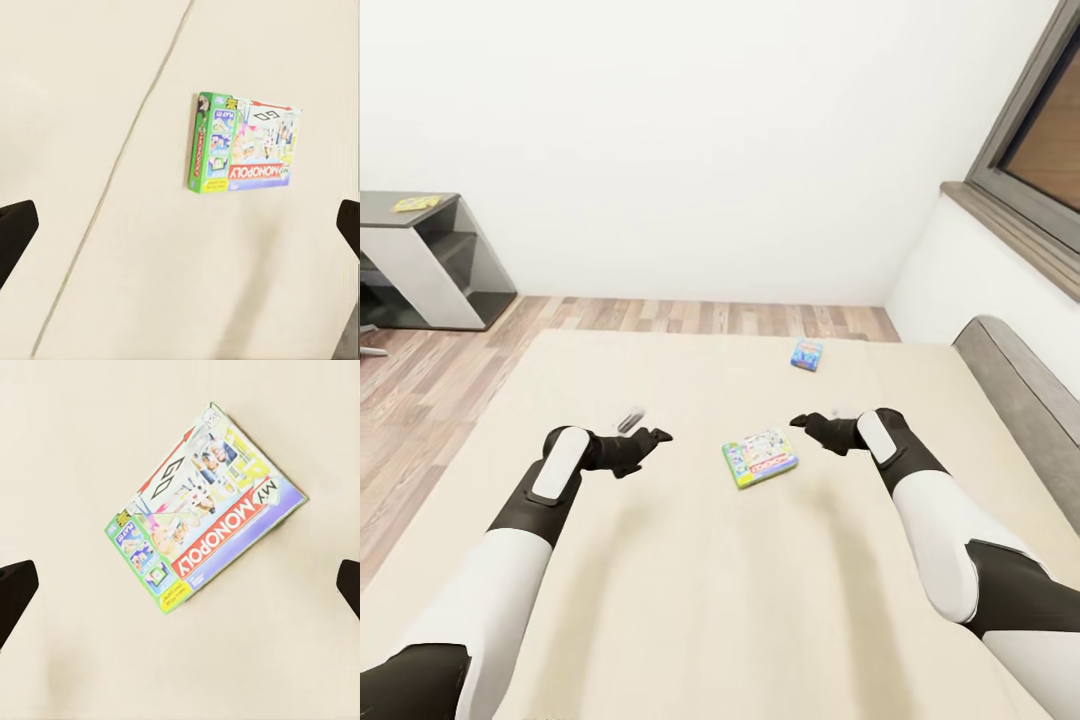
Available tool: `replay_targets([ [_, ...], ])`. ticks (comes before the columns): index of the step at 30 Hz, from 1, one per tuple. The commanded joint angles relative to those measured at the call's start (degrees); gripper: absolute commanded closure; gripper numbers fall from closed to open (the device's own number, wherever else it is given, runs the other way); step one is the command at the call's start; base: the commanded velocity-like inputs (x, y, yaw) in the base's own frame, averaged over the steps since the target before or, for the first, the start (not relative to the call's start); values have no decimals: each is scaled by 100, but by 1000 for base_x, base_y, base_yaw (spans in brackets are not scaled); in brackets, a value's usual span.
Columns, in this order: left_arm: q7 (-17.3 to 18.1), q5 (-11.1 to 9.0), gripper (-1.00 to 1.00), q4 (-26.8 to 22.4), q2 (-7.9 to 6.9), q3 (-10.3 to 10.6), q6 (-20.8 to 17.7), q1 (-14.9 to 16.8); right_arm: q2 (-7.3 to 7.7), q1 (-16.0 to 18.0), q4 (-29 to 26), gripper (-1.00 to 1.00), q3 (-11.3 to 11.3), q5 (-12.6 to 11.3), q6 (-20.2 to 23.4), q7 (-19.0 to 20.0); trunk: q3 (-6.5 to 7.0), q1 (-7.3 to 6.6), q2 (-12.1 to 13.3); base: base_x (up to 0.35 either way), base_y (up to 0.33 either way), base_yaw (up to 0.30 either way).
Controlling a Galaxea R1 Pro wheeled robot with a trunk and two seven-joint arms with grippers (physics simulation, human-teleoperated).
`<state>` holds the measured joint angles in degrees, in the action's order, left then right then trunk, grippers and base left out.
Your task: Put all the toys in the child's room - the three board games (two on the bed and one on the table), the two jigsaw puzzles on the table, and the tennis ball on the table - inside the toy box on the table in the child's room.
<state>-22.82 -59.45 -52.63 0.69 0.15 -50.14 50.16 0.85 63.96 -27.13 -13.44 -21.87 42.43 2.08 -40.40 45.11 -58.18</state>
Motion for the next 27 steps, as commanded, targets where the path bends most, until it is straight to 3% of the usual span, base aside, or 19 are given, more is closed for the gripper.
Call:
replay_targets([
  [1, -58, -59, -100, -5, 1, 2, -8, 3, -3, 3, -5, -100, -31, 21, 28, 22, -14, 0, -4, 0, 0, 82],
  [10, 287, -73, -100, -17, 38, 17, -47, 3, 63, -29, 1, -100, -19, 23, -346, 566, 27, -154, 277, 0, 0, 83],
  [18, 397, -75, -100, -18, 93, 72, -54, 3, 276, -41, -19, -100, -22, 32, -415, 983, 96, -329, 598, 0, 0, 80],
  [27, 407, -64, -100, -19, 227, 148, -44, 10, 434, -73, -161, -100, -15, 33, -404, 1100, 47, -329, 598, 0, 0, 31],
])
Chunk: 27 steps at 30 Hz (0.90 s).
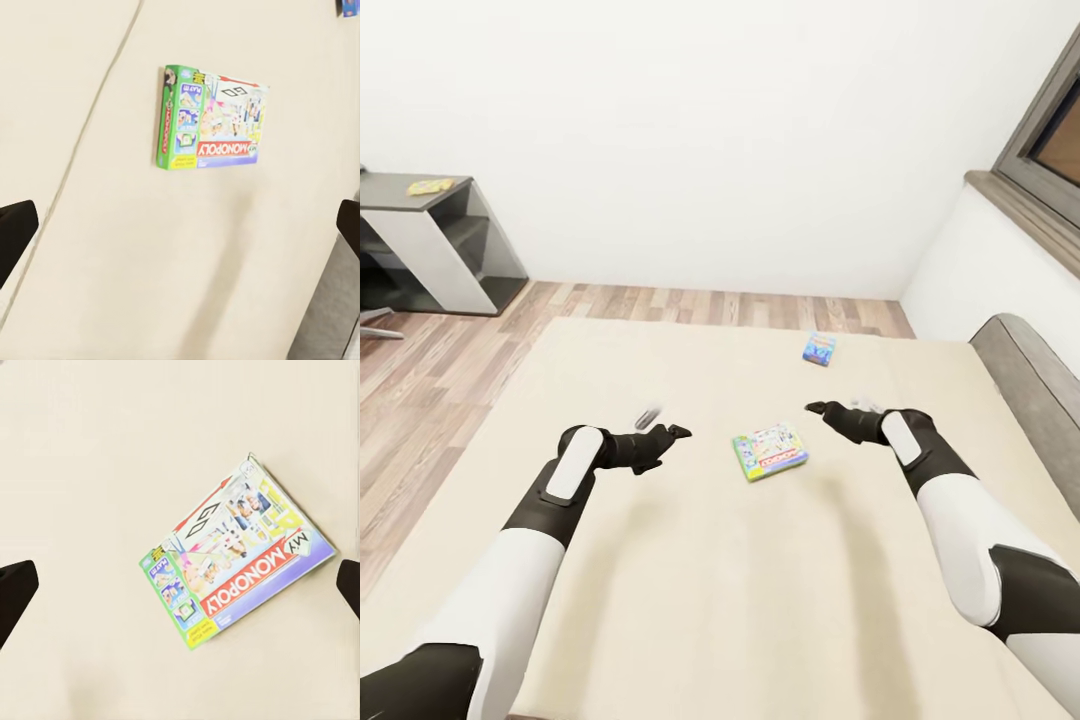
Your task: Put all the toys in the child's room - the three board games (two on the bed and one on the table), the two jigsaw puzzles on the table, and the tennis ball on the table - inside the toy box on the table in the child's room.
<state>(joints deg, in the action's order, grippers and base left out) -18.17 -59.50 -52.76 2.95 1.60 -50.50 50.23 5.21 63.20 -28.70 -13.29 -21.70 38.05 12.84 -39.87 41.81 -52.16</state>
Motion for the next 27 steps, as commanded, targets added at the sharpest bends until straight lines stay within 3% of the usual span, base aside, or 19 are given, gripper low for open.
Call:
replay_targets([
  [1, -59, -57, -100, -6, 17, 14, -7, 3, 17, -4, -55, -100, -32, 16, 40, 34, -7, 1, -4, 0, 0, 9],
  [14, -102, -38, -100, -6, 46, 33, -5, 5, 159, -26, -213, -100, -53, -16, 76, 52, -26, 1, -4, 0, 0, 2],
  [27, -69, -36, -100, -4, 39, 41, -21, 5, 176, -27, -224, -100, -67, -19, 80, 52, 207, -285, 518, 0, 0, -6],
])
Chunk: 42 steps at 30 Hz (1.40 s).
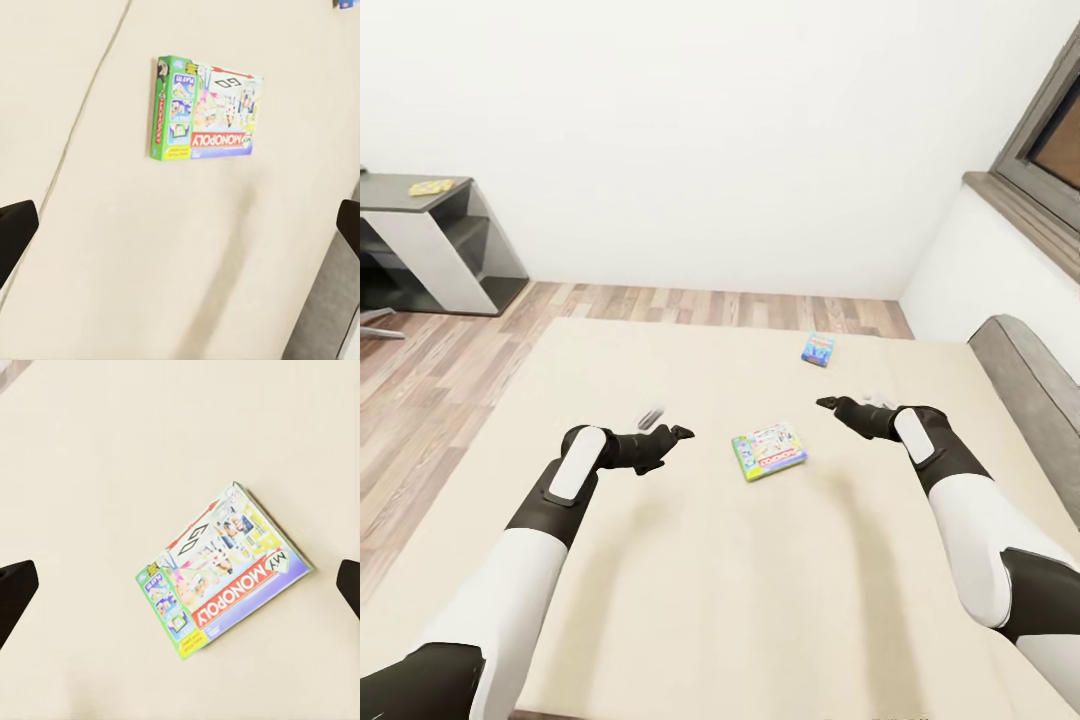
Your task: Put all the toys in the child's room - the three board games (two on the bed and one on the table), the two jigsaw puzzles on the table, and the tennis ball on the table - inside the toy box on the table in the child's room.
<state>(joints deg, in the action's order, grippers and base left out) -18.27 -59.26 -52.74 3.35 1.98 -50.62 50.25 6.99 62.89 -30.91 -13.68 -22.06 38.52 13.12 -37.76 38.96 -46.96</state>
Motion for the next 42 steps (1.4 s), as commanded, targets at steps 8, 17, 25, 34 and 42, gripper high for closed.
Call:
replay_targets([
  [8, -56, -65, -100, -3, -1, 2, -10, 2, -4, 4, -3, -100, -36, 18, 44, 24, 139, -175, 318, 0, 0, -154],
  [17, -54, -76, -100, 0, -7, -1, -16, 2, -6, 4, -3, -100, -30, 17, 84, 24, 301, -373, 679, 0, 0, -197],
  [25, -54, -83, -100, 0, -9, -3, -23, 2, -11, 4, -3, -100, -24, 17, 91, 24, 444, -549, 1000, 0, 0, -66],
  [34, -53, -85, -100, 0, -16, -4, -26, 2, -15, 4, -3, -100, -10, 17, 94, 24, 606, -746, 1361, 0, 0, -20],
  [42, -50, -86, -100, 0, -24, -4, -26, 2, -16, 4, -3, -100, 0, 17, 94, 27, 750, -922, 1682, 0, 0, -5],
])
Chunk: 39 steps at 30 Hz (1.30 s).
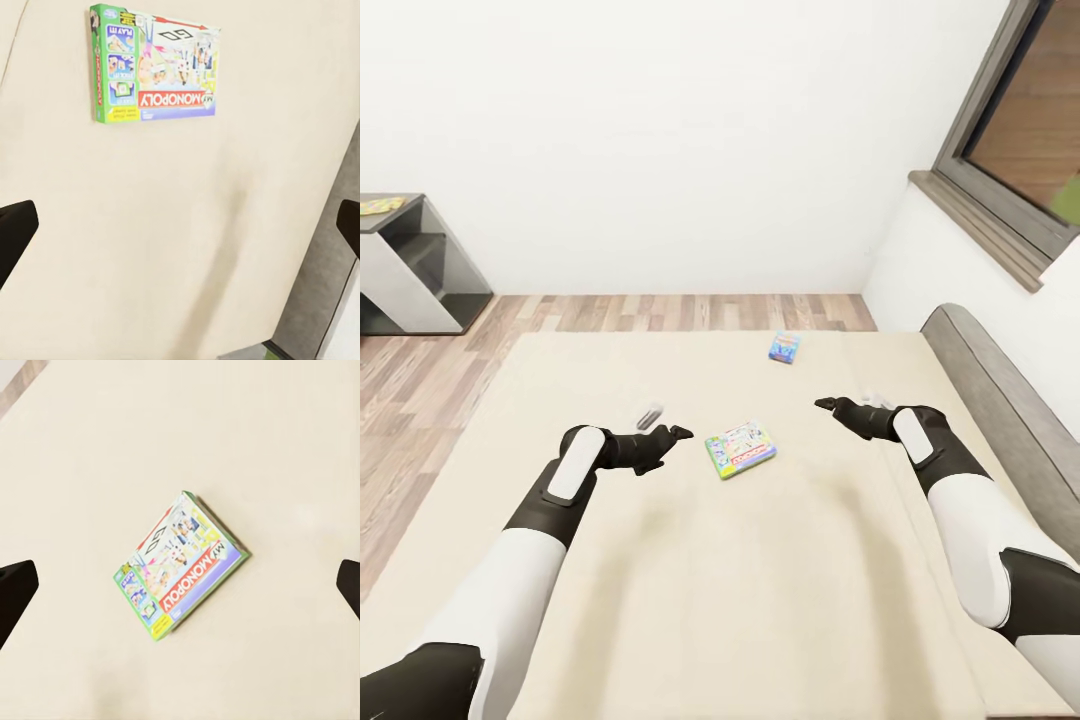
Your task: Put all the toys in the child's room - the three board games (two on the bed and one on the table), the two jigsaw puzzles on the table, and the tennis ball on the table - inside the toy box on the table in the child's room.
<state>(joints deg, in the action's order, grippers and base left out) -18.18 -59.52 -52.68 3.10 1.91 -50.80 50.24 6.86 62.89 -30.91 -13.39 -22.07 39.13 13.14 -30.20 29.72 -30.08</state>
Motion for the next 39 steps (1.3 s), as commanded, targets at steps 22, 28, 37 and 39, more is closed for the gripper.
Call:
replay_targets([
  [22, -51, -57, -100, 29, -25, -17, -9, 5, -86, 98, 290, -100, 7, 77, 450, -179, 317, -393, 716, 0, 0, 0],
  [28, -56, -43, -100, 58, -13, -11, -9, 15, -215, 179, 437, -100, 5, 80, 446, -456, 317, -393, 716, 0, 0, 0],
  [37, -116, -35, -100, 30, -28, -29, -63, 167, -430, 519, 658, -100, -2, 80, 478, -853, 317, -393, 716, 0, 0, 0],
  [39, -176, -22, -100, 49, -46, -48, -89, 334, -454, 612, 688, -100, -1, 80, 492, -899, 317, -393, 716, 0, 0, 0],
])
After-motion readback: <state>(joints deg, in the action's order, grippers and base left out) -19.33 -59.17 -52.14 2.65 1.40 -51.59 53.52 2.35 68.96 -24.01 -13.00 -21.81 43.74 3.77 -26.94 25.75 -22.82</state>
